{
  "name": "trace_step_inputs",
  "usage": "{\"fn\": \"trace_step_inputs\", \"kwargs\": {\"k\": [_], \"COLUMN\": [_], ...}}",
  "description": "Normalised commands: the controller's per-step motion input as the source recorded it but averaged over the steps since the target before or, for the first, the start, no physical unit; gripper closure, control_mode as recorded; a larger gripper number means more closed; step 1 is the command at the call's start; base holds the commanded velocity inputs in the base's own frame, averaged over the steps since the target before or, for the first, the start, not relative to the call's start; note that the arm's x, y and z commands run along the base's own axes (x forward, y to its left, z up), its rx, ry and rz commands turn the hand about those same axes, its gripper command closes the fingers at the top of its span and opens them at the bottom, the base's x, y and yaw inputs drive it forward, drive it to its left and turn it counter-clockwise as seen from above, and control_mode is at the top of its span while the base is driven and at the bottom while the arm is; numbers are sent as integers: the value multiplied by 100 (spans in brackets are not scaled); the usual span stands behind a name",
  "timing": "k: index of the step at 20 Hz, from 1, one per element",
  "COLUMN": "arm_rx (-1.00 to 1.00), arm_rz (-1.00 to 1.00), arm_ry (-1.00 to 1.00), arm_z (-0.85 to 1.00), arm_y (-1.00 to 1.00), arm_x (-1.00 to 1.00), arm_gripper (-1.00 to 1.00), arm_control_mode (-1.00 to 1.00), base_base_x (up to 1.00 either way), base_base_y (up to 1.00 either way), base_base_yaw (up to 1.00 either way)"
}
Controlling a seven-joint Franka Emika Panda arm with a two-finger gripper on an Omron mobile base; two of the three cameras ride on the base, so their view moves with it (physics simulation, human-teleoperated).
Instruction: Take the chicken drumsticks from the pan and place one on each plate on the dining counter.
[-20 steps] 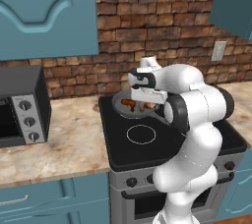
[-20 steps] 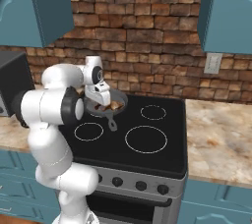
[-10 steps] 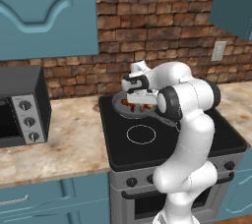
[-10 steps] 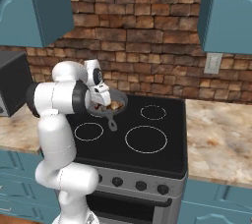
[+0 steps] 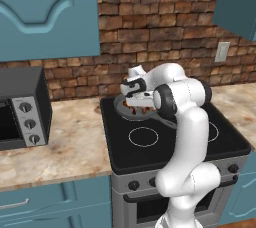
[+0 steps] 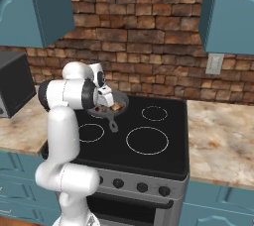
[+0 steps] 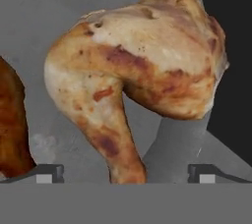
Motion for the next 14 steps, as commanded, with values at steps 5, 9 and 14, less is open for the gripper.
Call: {"fn": "trace_step_inputs", "kwargs": {"k": [5,9,14], "arm_rx": [0,0,0], "arm_rz": [0,0,0], "arm_ry": [-2,-8,-18], "arm_z": [-31,-39,-55], "arm_y": [0,0,0], "arm_x": [31,11,-22], "arm_gripper": [-100,-100,100], "arm_control_mode": [-100,-100,-100], "base_base_x": [0,0,0], "base_base_y": [0,0,0], "base_base_yaw": [0,0,0]}}
